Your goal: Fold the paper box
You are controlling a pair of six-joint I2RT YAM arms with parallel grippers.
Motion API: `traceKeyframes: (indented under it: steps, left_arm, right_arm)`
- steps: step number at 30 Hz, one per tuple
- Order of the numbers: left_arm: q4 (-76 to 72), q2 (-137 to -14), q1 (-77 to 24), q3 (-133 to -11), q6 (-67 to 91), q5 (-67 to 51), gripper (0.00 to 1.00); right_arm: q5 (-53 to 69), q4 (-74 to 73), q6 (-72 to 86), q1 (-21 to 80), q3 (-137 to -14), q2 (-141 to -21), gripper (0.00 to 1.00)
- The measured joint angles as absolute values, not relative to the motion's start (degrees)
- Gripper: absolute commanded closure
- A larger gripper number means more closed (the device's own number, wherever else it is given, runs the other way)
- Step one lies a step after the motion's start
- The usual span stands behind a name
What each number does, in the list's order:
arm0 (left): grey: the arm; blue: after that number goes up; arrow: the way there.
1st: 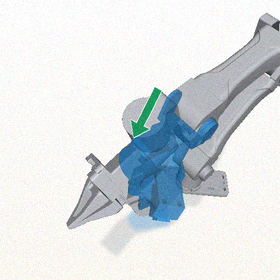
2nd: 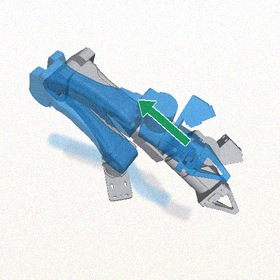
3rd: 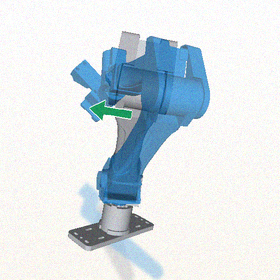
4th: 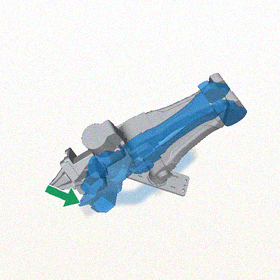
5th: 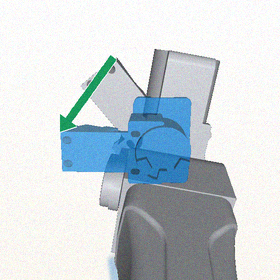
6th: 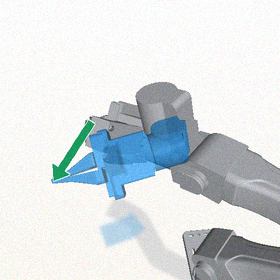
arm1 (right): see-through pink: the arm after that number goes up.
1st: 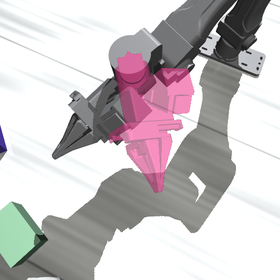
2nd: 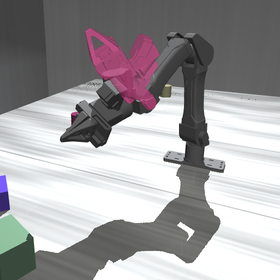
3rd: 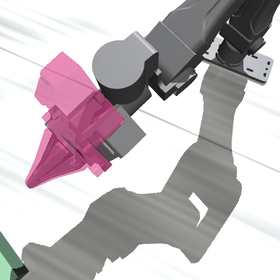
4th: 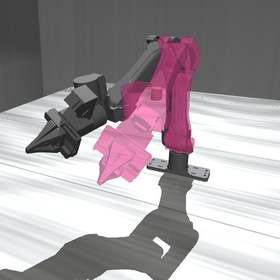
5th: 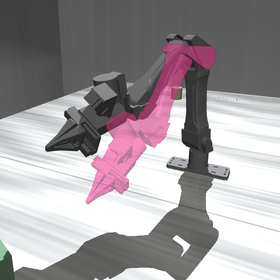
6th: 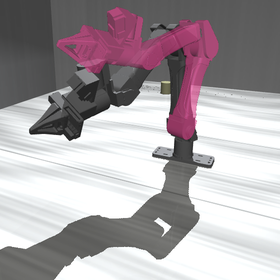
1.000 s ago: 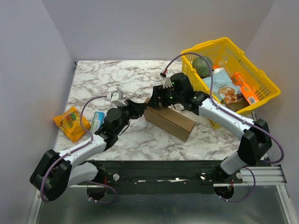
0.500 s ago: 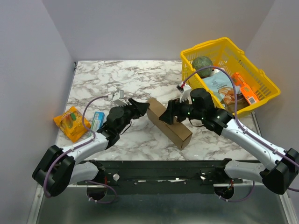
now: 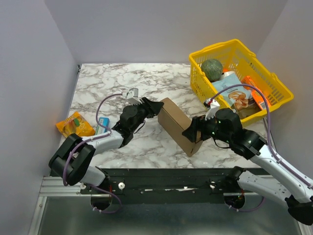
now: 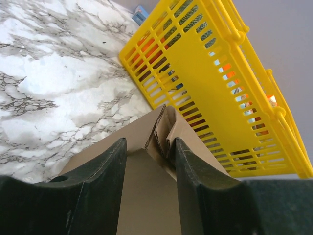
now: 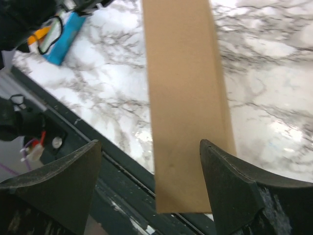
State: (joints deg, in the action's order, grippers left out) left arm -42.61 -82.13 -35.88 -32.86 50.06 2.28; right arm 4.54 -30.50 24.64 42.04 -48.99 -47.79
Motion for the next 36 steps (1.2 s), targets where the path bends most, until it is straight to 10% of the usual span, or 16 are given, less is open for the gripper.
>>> traceKeyframes:
  steps: [36]
  left_arm:
    - [-51.33,-84.18,-35.88,-29.82,49.89,2.55,0.68]
  right_arm:
    - [-6.98,-41.32,33.78,42.22,-41.74,-32.16,0.3]
